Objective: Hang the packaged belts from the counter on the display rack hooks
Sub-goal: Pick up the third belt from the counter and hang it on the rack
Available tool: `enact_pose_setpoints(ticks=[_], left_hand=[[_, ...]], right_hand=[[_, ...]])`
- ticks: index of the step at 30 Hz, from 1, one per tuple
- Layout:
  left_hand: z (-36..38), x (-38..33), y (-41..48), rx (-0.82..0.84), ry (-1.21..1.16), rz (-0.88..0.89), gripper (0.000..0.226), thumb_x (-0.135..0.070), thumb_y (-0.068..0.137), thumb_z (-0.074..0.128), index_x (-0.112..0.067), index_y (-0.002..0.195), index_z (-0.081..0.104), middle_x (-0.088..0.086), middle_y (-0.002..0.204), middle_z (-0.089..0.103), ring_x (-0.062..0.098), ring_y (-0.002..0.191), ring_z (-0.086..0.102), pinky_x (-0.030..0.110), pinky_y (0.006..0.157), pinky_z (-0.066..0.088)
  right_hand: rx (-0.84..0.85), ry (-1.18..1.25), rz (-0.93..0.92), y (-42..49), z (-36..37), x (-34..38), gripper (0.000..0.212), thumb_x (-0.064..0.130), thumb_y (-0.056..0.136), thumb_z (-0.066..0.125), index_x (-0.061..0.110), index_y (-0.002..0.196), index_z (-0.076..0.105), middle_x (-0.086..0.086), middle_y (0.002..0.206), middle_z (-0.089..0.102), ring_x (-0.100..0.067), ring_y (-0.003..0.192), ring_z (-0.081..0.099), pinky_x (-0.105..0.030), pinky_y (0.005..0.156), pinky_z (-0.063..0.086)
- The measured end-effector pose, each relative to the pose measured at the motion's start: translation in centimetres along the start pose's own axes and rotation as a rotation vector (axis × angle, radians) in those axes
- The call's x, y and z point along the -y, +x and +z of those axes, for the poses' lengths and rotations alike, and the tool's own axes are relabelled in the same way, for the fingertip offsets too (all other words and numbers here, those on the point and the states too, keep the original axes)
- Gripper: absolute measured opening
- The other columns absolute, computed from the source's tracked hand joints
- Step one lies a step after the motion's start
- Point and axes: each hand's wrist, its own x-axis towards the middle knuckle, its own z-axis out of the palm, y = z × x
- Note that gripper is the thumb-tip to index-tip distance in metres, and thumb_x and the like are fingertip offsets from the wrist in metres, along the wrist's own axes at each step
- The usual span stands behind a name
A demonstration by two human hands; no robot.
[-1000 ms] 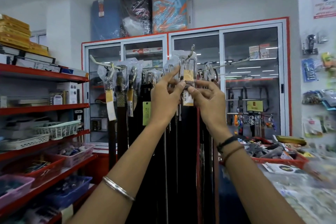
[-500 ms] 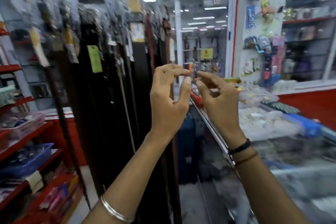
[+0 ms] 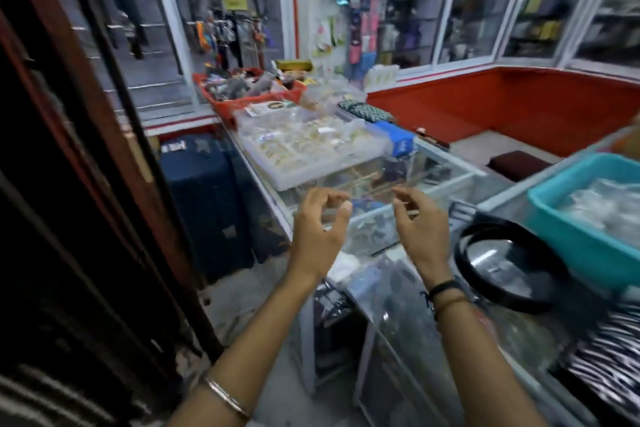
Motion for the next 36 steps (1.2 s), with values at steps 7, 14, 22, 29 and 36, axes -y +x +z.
enact_pose_setpoints(ticks=[7,14,22,29,36], left_hand=[[12.0,3.4,0.0,0.335,0.016,-0.249,0.010,-0.009,0.090,0.057,-0.007,0.097,0.064,0.006,0.097,0.062,0.011,0.081,0.057,0.008,0.070,0.043],[21.3,3.4,-0.6,0.516,0.229,-0.306,0.030,-0.032,0.082,0.067,-0.006,0.096,0.062,0.014,0.103,0.062,0.029,0.089,0.060,0.037,0.075,0.050],[22.2,4.5,0.2,0.459,0.361,-0.368,0.020,-0.014,0.080,0.065,-0.006,0.098,0.063,0.012,0.100,0.063,0.033,0.087,0.065,0.046,0.074,0.057],[14.2,5.1,1.0,0.304,0.538,-0.307,0.022,-0.004,0.082,0.057,-0.011,0.100,0.067,0.011,0.104,0.066,0.032,0.094,0.062,0.032,0.067,0.039],[3.7,4.2,-0.1,0.074,0.744,-0.188,0.041,-0.009,0.089,0.048,-0.029,0.124,0.053,0.000,0.122,0.058,0.029,0.108,0.057,0.041,0.081,0.046]], right_hand=[[0.092,-0.398,0.211,6.0,-6.5,-11.0,0.045,-0.003,0.078,0.053,0.005,0.122,0.059,-0.023,0.123,0.062,-0.040,0.111,0.058,-0.048,0.095,0.047],[0.486,-0.797,0.288,10.2,-8.8,-17.8,0.051,-0.001,0.077,0.055,0.007,0.127,0.046,-0.023,0.128,0.055,-0.041,0.118,0.051,-0.052,0.097,0.046],[0.422,-0.817,0.208,10.6,-8.5,-16.3,0.018,0.012,0.077,0.070,0.011,0.094,0.065,-0.018,0.096,0.070,-0.037,0.094,0.063,-0.038,0.073,0.045],[0.478,-0.698,0.040,8.5,-5.0,-11.0,0.022,0.024,0.076,0.073,0.009,0.089,0.064,-0.016,0.093,0.068,-0.035,0.090,0.061,-0.038,0.067,0.046],[0.506,-0.255,-0.104,3.9,1.3,-3.0,0.025,0.021,0.076,0.072,0.005,0.084,0.055,-0.011,0.083,0.057,-0.030,0.080,0.054,-0.034,0.062,0.033]])
